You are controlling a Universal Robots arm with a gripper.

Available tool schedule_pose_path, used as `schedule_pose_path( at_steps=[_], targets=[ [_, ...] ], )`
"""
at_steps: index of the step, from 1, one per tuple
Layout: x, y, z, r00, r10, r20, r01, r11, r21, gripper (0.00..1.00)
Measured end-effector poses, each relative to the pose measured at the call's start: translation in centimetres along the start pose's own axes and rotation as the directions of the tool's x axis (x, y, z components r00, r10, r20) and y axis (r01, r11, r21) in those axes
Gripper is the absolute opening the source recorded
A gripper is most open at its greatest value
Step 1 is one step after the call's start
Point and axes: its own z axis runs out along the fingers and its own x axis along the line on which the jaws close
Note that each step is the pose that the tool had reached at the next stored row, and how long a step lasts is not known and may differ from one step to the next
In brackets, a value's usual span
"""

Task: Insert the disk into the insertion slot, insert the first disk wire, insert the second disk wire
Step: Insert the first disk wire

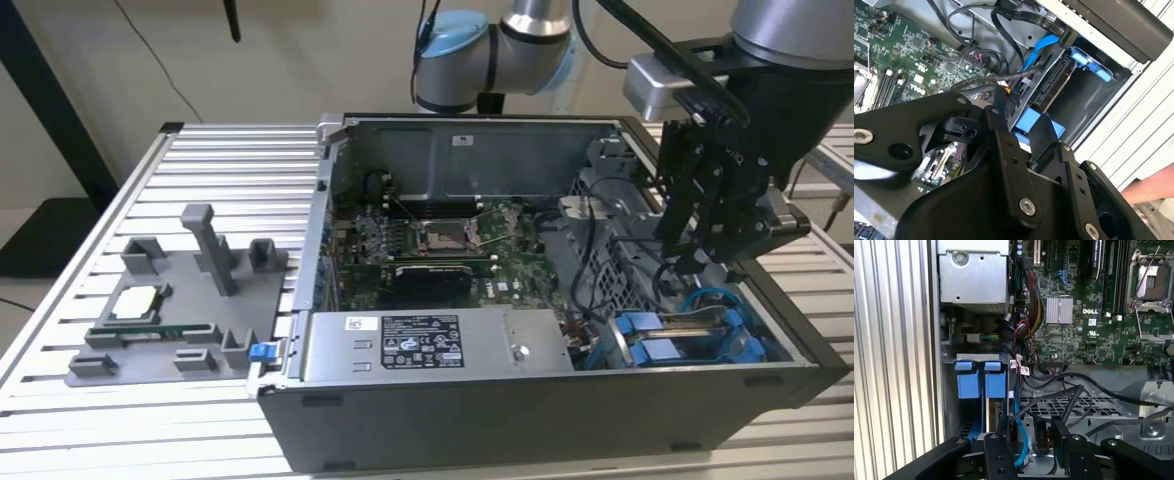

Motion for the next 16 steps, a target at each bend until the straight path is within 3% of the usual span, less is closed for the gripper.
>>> schedule_pose_path(
  at_steps=[16],
  targets=[
    [0.03,0.05,0.52,1.0000,0.000,0.0001,0.000,1.0000,0.0030,1.00]
  ],
)
